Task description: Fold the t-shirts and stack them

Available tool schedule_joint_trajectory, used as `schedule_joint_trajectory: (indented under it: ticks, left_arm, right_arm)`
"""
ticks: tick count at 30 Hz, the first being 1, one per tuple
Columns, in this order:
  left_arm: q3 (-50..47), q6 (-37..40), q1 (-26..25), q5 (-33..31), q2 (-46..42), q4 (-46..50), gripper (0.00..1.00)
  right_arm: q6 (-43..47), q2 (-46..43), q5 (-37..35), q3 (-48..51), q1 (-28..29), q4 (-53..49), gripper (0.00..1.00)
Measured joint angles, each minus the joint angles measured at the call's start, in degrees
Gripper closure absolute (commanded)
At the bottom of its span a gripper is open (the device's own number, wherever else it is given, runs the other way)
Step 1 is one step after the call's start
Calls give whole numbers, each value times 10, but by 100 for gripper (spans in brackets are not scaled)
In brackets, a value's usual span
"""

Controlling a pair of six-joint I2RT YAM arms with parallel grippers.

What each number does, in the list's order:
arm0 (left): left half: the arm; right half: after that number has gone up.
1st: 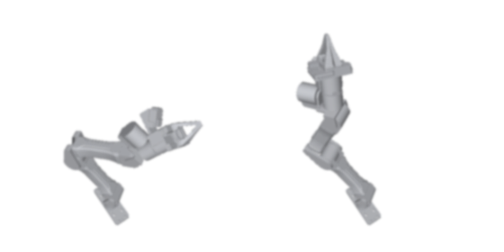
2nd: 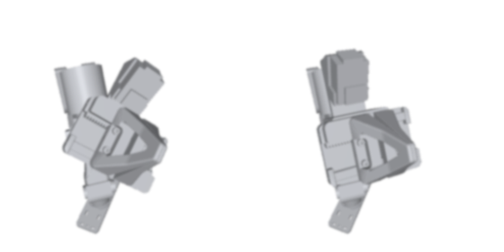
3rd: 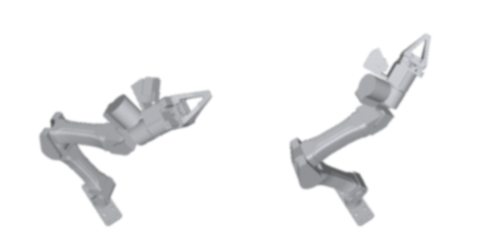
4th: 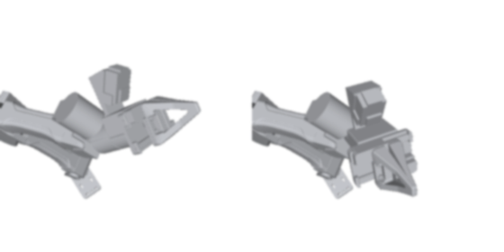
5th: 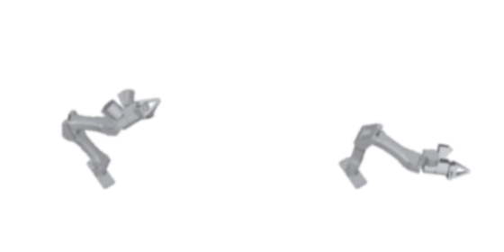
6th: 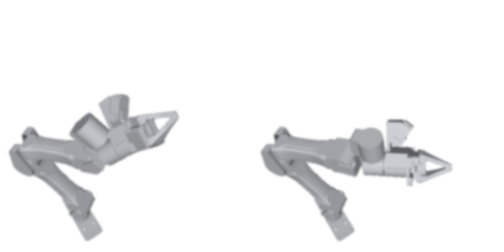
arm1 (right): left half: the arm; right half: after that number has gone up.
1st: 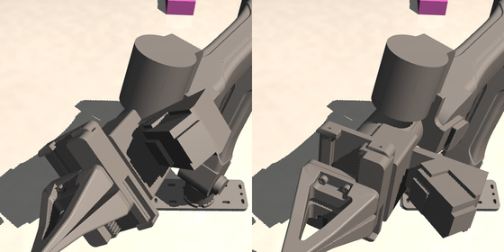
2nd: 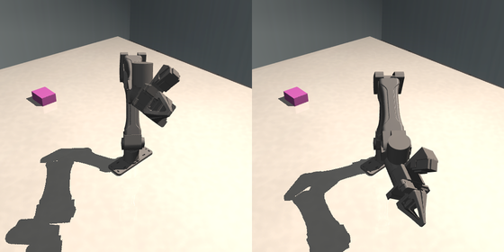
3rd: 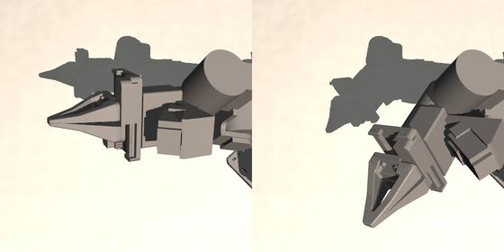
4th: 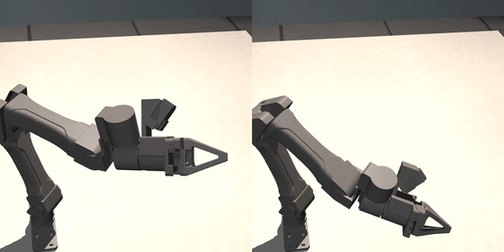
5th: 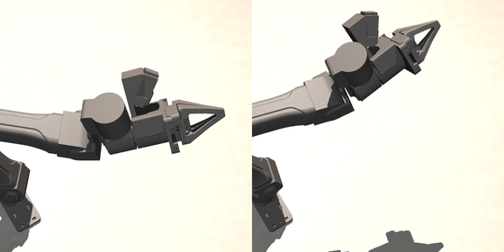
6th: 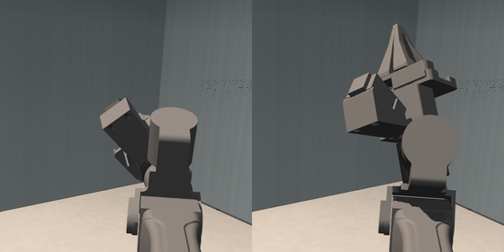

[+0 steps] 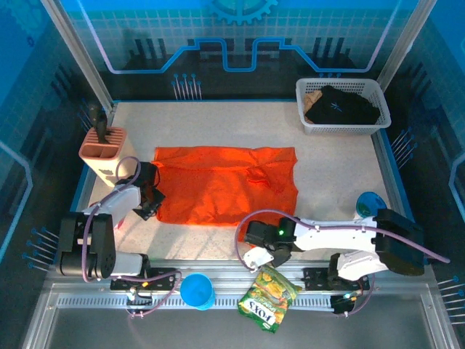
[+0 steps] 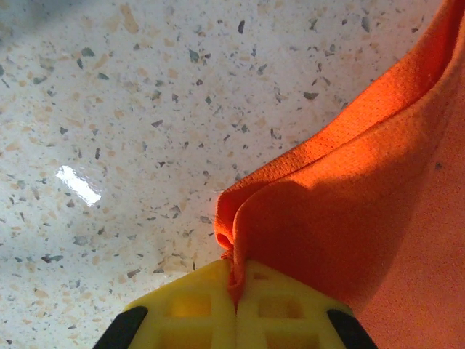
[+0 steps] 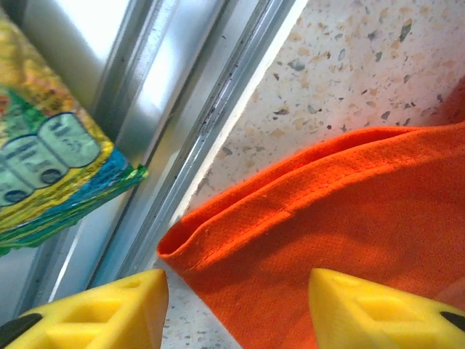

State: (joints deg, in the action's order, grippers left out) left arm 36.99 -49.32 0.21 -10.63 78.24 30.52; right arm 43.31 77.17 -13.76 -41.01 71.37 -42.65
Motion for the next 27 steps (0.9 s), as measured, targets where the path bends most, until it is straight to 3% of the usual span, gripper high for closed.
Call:
schedule_joint_trajectory:
  ticks: [13, 27]
  left_arm:
    - [0, 0, 0, 0, -11, 2, 100]
    - [0, 0, 0, 0, -12, 7, 100]
  right_arm:
    - [-12, 23, 17, 1, 16, -3, 48]
    - [-31, 49, 14, 2, 23, 9, 86]
